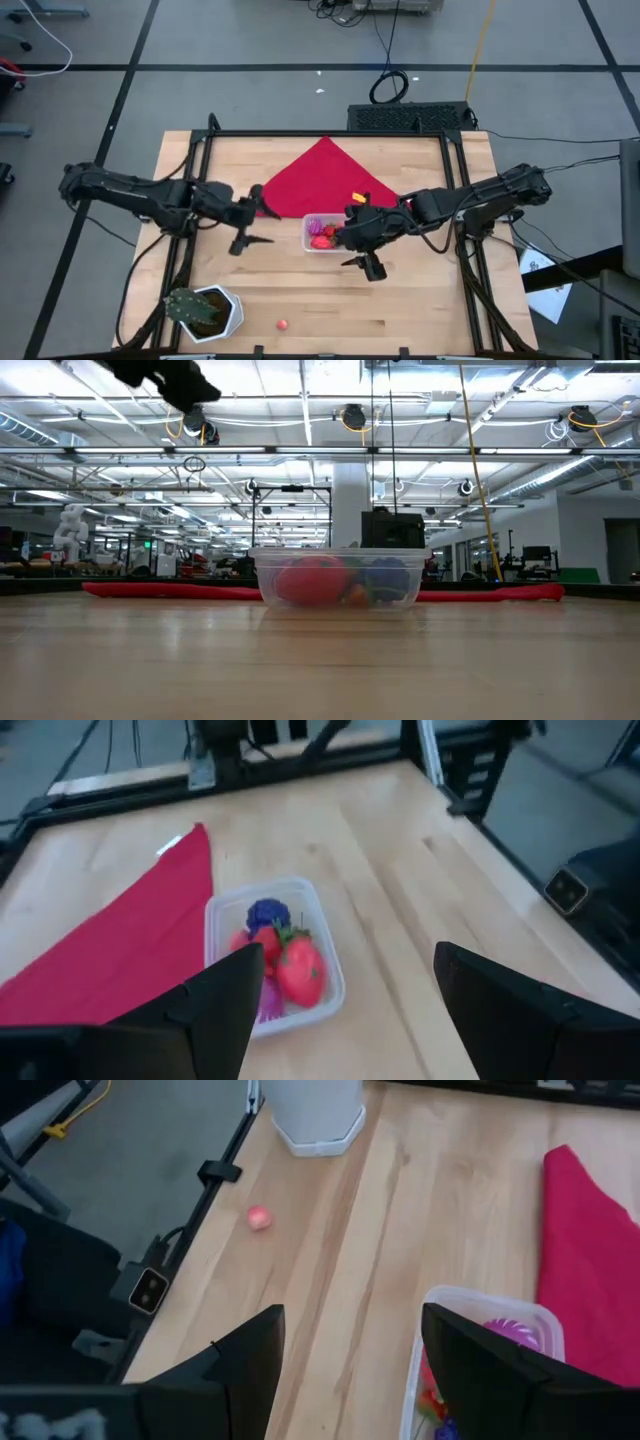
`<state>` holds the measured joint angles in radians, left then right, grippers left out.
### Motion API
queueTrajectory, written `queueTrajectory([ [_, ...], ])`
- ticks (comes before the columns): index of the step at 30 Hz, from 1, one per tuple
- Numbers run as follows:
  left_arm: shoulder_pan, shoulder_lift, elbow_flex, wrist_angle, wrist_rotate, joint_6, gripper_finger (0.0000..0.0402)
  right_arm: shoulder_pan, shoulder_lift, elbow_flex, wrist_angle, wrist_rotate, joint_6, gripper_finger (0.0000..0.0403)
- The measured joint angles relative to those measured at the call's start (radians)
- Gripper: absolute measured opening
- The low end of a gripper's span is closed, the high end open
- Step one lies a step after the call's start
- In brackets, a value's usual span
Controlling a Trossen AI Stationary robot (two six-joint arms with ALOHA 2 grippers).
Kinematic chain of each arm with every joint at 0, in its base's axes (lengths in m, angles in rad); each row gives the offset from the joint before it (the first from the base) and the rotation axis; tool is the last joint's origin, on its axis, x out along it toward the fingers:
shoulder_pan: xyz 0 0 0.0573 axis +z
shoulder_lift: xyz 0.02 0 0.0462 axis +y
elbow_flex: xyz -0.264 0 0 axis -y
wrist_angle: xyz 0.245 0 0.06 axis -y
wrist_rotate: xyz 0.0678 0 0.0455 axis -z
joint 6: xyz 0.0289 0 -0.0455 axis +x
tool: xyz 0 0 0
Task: Pick and placing Produce into tupperware
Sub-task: Put the pink peach in the transparent bin
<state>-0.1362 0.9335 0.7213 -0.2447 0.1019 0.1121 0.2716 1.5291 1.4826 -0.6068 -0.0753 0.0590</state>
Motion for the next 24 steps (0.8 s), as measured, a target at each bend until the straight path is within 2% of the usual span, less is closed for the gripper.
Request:
queueTrajectory([
  [3, 0.04, -0.021, -0.081, 0.137, 0.117, 0.024, 0.0296, -0.006, -0.001, 0.0, 0.009, 0.0, -0.019, 0.0228],
  [5, 0.061, -0.023, -0.113, 0.171, 0.175, 0.028, 0.0296, -0.011, -0.001, 0.0, 0.01, 0.0, -0.023, 0.0228],
  [8, 0.078, 0.011, -0.138, 0.23, 0.209, 0.024, 0.0296, -0.012, -0.001, 0.0, 0.025, 0.0, -0.021, 0.0228],
  [14, 0.081, 0.085, -0.151, 0.324, 0.371, 0.06, 0.0296, -0.011, -0.001, 0.0, 0.044, 0.0, -0.022, 0.0228],
  [18, 0.077, 0.095, -0.15, 0.328, 0.347, -0.05, 0.0296, -0.011, -0.001, 0.0, 0.04, 0.0, -0.022, 0.0228],
  [24, 0.079, 0.094, -0.15, 0.314, 0.201, -0.132, 0.0296, -0.011, -0.001, 0.0, 0.041, 0.0, -0.033, 0.0228],
])
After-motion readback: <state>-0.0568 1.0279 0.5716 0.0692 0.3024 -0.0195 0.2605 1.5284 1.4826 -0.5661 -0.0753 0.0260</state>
